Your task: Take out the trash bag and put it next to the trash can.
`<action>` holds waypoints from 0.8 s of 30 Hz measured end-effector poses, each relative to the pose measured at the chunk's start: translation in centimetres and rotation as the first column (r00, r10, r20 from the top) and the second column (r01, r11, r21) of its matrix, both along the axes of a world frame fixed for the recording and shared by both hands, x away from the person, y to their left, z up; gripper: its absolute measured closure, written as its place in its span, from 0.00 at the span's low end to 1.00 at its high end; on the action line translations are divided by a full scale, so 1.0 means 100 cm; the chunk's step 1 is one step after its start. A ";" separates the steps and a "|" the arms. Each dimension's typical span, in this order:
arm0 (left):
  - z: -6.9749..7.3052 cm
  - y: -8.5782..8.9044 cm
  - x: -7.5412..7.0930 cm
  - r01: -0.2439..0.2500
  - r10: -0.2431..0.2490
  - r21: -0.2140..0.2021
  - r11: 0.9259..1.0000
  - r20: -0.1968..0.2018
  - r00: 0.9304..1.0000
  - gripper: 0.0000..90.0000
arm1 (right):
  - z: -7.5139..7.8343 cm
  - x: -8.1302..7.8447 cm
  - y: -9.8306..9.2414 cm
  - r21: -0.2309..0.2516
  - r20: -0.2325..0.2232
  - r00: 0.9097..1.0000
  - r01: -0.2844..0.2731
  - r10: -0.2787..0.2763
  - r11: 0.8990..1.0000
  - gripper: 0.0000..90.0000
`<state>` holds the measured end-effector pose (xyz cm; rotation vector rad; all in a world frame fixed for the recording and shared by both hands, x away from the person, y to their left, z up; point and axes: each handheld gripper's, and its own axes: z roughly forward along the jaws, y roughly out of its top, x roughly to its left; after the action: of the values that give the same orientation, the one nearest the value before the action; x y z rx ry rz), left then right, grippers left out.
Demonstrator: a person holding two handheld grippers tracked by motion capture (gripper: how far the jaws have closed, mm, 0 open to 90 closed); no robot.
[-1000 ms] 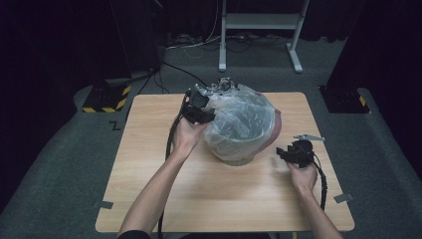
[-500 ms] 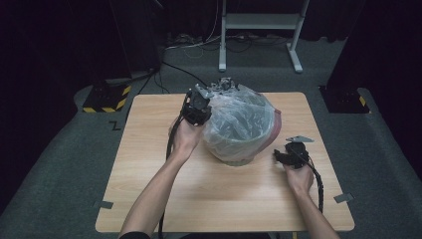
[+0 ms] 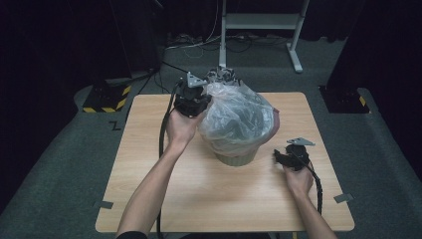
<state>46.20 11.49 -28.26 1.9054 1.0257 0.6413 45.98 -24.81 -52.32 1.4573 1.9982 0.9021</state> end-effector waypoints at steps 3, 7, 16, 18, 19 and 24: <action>0.010 0.007 -0.003 0.006 -0.006 -0.032 0.999 0.020 1.000 1.00 | 0.000 0.000 0.000 -0.003 -0.001 1.000 0.002 -0.002 1.000 0.43; 0.022 0.021 -0.006 0.017 -0.014 -0.082 0.997 0.038 0.999 1.00 | 0.000 0.000 0.000 -0.003 -0.002 1.000 0.005 -0.005 1.000 0.42; 0.043 0.051 -0.018 -0.002 0.011 -0.137 0.991 0.065 0.998 1.00 | 0.000 0.001 0.000 -0.004 -0.003 1.000 0.009 -0.009 1.000 0.40; 0.045 0.056 -0.020 -0.009 0.019 -0.140 0.990 0.072 0.997 1.00 | 0.000 0.001 0.000 -0.004 -0.003 1.000 0.010 -0.010 1.000 0.40; 0.046 0.059 -0.020 -0.011 0.022 -0.140 0.990 0.076 0.997 1.00 | 0.000 0.001 0.000 -0.004 -0.003 1.000 0.010 -0.010 1.000 0.40; 0.049 0.073 -0.027 -0.043 0.058 -0.144 0.989 0.101 0.993 1.00 | 0.000 0.001 0.000 -0.005 -0.003 1.000 0.009 -0.009 1.000 0.40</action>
<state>43.50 18.81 -23.33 1.7096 1.0277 0.6723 46.04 -24.81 -52.33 1.4648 1.9929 0.8914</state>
